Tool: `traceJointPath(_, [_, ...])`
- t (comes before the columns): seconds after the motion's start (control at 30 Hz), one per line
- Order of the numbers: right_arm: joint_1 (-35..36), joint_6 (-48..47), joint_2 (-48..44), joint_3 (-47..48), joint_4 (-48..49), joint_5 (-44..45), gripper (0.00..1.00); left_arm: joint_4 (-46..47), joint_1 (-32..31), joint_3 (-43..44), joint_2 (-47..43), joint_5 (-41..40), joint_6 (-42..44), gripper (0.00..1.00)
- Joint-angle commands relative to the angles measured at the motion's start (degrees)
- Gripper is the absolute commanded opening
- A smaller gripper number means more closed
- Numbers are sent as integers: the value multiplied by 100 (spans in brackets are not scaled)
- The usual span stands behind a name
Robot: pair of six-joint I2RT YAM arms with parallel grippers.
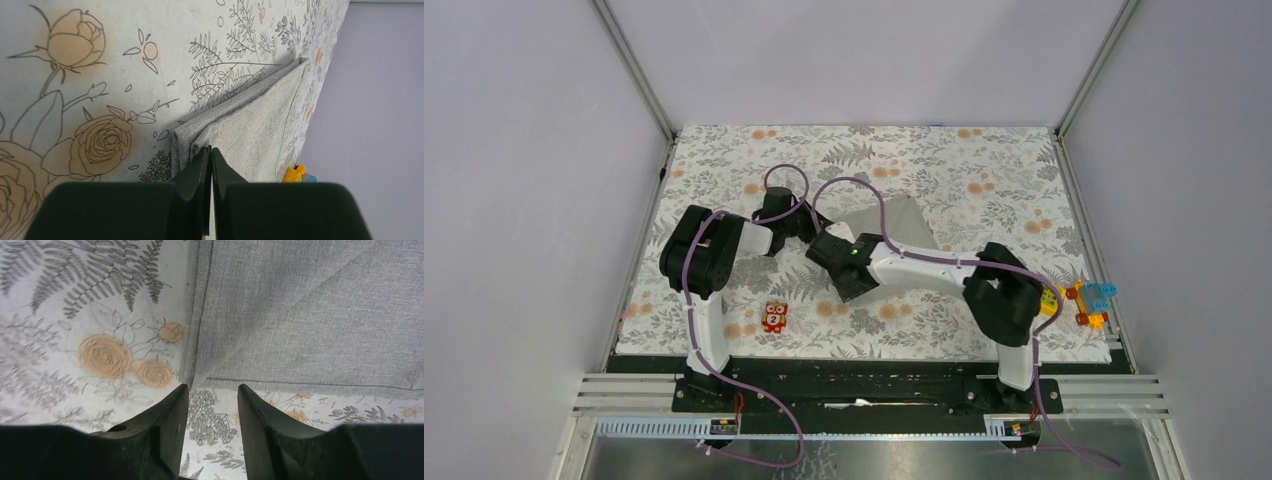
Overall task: Fold the napkin into a case and place the utensils inside
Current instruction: Pick up the upper triangle-folded napkin from the center of the board.
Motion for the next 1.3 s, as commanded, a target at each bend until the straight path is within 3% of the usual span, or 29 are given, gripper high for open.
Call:
traceJointPath(0.0, [134, -64, 472, 634, -609, 715, 46, 185, 61, -49, 78, 68, 45, 6])
traceJointPath(0.23, [235, -88, 918, 1005, -520, 537, 41, 341, 93, -78, 125, 184, -2, 6])
traceJointPath(0.53, [255, -124, 1271, 1039, -354, 506, 52, 515, 147, -131, 166, 303, -78, 6])
traceJointPath(0.9, [185, 166, 1249, 86, 583, 325, 50, 602, 177, -175, 166, 360, -113, 6])
traceJointPath(1.1, [123, 353, 1254, 10, 570, 561, 39, 617, 188, -183, 166, 366, -116, 6])
traceJointPath(1.27, [123, 222, 1225, 110, 444, 775, 14, 666, 192, -209, 137, 366, -98, 6])
